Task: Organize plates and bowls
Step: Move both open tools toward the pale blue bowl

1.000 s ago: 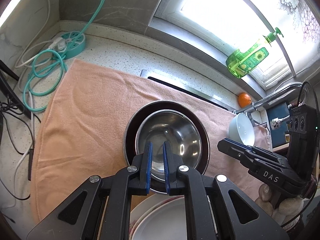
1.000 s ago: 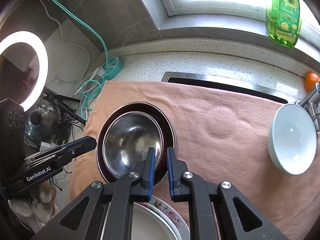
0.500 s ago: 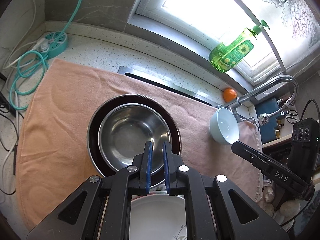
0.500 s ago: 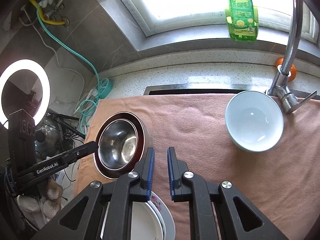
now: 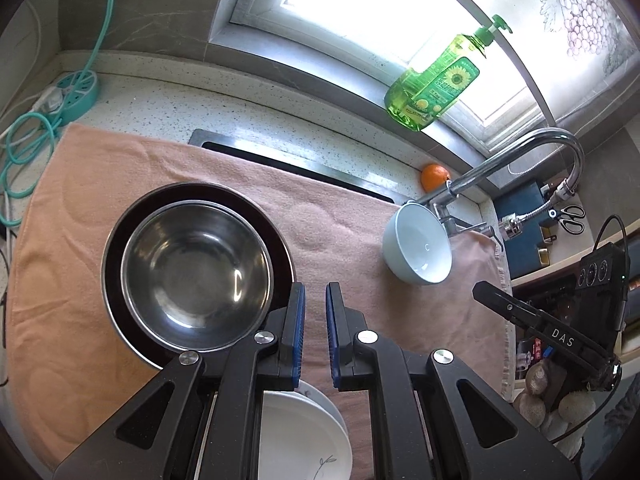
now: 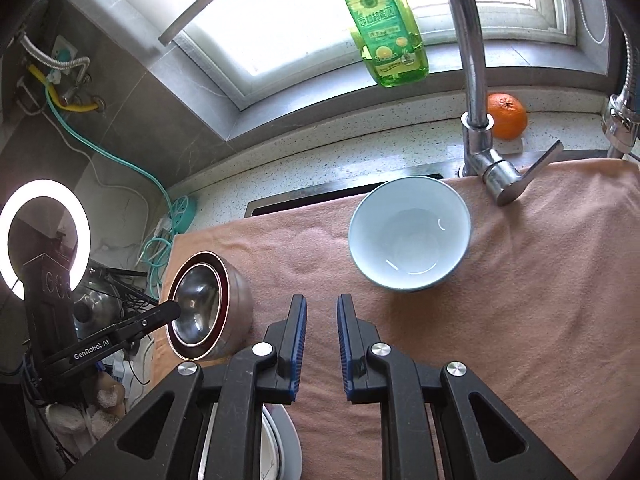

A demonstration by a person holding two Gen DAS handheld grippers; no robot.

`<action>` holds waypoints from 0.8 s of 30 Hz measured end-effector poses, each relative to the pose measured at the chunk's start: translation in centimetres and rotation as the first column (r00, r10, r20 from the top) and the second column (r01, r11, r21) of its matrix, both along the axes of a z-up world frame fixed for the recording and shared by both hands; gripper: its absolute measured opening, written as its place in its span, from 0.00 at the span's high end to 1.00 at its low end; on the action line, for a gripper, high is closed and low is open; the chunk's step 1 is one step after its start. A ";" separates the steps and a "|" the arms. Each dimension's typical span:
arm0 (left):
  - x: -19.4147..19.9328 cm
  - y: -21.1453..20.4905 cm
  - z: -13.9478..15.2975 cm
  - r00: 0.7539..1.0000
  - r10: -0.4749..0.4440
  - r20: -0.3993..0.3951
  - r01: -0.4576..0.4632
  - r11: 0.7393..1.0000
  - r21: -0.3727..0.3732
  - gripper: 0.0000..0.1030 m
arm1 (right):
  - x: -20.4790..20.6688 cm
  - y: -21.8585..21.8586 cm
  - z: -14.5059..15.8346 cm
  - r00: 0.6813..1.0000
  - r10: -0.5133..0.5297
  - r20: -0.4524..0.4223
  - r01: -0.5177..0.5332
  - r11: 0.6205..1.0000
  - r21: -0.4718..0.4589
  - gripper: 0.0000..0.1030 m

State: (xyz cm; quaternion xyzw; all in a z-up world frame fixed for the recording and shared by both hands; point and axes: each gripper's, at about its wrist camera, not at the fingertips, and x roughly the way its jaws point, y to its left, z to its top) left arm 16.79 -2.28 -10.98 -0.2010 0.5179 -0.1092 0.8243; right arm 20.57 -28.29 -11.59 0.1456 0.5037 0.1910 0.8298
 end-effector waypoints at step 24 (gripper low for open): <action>3.8 -7.6 -1.9 0.997 -0.070 -0.043 0.069 0.997 -0.024 0.88 | 2.8 -8.0 -2.2 0.988 -0.152 -0.037 0.154 0.986 0.065 0.86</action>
